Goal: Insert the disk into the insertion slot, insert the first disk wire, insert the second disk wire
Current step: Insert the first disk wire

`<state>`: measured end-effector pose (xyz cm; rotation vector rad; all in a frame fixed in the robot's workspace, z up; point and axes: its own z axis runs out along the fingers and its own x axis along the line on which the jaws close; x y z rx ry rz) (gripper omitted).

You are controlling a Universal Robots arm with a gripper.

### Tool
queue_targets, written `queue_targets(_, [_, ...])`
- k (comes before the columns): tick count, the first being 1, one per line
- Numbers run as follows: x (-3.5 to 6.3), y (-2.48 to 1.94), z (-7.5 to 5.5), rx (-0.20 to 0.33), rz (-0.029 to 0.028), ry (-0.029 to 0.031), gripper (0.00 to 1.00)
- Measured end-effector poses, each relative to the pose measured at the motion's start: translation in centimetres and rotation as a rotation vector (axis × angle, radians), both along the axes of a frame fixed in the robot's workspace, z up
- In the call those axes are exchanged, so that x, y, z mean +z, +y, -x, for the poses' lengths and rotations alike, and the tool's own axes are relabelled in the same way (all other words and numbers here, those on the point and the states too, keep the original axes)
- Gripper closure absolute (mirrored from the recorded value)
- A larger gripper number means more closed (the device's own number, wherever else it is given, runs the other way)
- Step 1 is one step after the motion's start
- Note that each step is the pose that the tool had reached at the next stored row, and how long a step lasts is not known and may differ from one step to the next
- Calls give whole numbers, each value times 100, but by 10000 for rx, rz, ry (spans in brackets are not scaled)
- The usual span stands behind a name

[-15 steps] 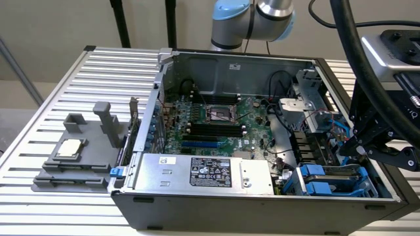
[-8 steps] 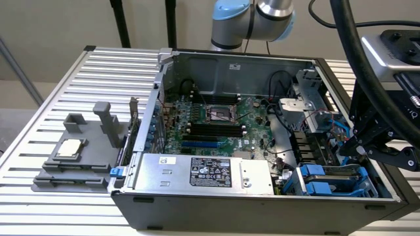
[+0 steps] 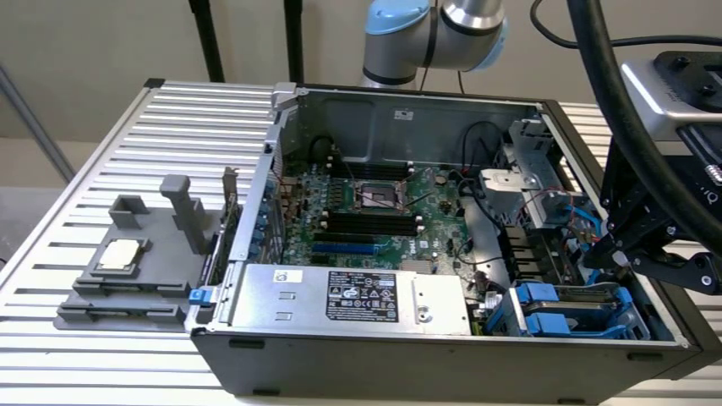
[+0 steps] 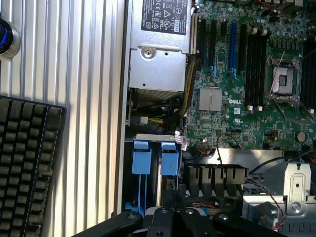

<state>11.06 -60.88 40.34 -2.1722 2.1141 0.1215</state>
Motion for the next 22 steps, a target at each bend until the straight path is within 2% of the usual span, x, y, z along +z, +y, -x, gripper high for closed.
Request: queue_targets(22, [0, 0, 0, 0, 0, 0, 87])
